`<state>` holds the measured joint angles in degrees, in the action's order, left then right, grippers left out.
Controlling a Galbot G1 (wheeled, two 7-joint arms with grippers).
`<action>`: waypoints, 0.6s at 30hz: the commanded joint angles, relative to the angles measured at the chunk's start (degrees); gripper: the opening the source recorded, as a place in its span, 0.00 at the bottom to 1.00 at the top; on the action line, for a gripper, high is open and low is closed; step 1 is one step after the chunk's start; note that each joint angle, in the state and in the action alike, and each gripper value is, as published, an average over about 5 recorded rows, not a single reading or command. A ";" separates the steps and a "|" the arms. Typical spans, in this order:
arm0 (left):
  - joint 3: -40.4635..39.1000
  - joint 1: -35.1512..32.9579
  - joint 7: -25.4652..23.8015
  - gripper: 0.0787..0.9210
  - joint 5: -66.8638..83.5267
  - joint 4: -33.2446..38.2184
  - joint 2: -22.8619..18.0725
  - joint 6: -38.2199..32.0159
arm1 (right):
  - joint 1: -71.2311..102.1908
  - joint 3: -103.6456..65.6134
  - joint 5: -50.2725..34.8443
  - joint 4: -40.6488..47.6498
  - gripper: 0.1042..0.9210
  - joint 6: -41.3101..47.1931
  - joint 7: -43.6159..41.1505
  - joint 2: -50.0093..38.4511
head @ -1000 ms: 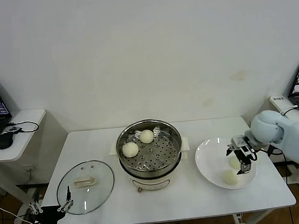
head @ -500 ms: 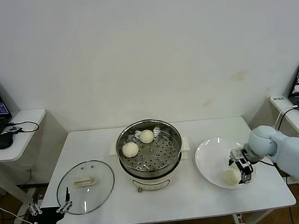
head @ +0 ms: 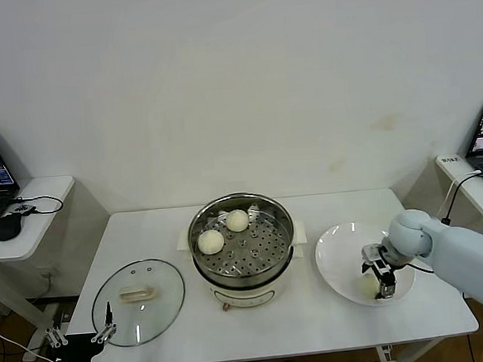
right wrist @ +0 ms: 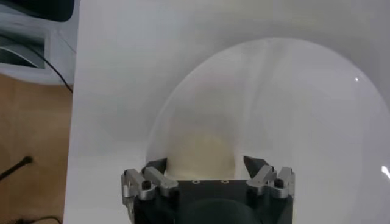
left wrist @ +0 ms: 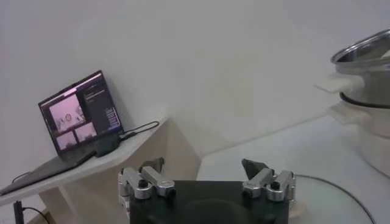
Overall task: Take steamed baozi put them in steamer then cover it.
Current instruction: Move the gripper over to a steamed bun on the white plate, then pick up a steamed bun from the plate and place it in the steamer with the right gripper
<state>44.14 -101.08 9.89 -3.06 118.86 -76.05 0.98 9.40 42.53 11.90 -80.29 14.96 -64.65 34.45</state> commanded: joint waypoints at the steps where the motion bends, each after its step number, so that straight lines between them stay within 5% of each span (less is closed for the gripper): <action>1: 0.00 -0.02 0.03 0.88 -0.02 0.01 0.02 0.00 | -0.31 -0.23 -0.34 0.23 0.72 0.05 -0.44 0.16; 18: -0.22 -0.03 0.18 0.88 0.11 0.71 0.08 -0.04 | -18.14 8.14 -7.63 -5.40 0.67 0.92 -2.79 -4.36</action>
<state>43.93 -101.08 10.07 -2.94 119.56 -75.99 0.93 1.81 46.20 7.80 -83.44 15.65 -66.87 31.29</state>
